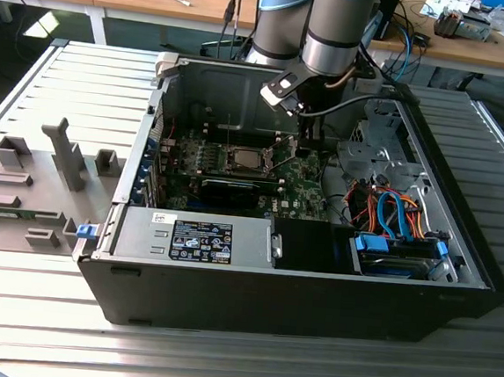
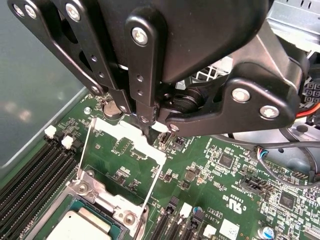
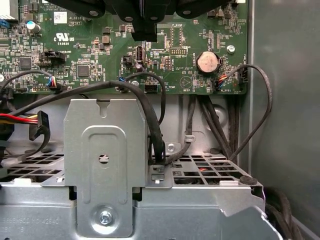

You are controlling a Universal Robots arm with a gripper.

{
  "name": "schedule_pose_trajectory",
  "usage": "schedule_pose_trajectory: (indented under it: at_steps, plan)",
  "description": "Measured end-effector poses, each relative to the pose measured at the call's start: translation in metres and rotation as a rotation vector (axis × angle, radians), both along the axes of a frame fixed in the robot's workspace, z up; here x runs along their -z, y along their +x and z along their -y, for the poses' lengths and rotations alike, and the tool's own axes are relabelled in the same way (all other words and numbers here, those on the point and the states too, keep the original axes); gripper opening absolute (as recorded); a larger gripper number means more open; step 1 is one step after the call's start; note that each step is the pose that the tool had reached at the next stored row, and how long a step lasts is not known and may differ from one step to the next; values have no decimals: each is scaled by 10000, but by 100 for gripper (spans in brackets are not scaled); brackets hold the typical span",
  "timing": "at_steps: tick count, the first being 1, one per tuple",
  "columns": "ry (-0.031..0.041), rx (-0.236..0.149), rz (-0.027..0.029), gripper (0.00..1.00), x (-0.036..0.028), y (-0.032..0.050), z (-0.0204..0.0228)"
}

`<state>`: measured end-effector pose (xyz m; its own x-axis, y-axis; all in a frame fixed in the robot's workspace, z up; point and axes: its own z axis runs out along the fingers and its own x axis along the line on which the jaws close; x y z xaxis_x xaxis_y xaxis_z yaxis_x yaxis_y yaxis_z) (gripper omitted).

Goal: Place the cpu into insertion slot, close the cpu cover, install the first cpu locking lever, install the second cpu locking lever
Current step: 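Close the cpu cover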

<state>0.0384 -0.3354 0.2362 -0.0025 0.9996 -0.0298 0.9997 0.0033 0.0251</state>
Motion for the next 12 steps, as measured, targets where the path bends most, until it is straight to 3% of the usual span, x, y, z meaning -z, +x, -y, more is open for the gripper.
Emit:
schedule_pose_trajectory:
  at_steps: [12]
  plan:
    - [0,0,4,11,-41,-6,0]
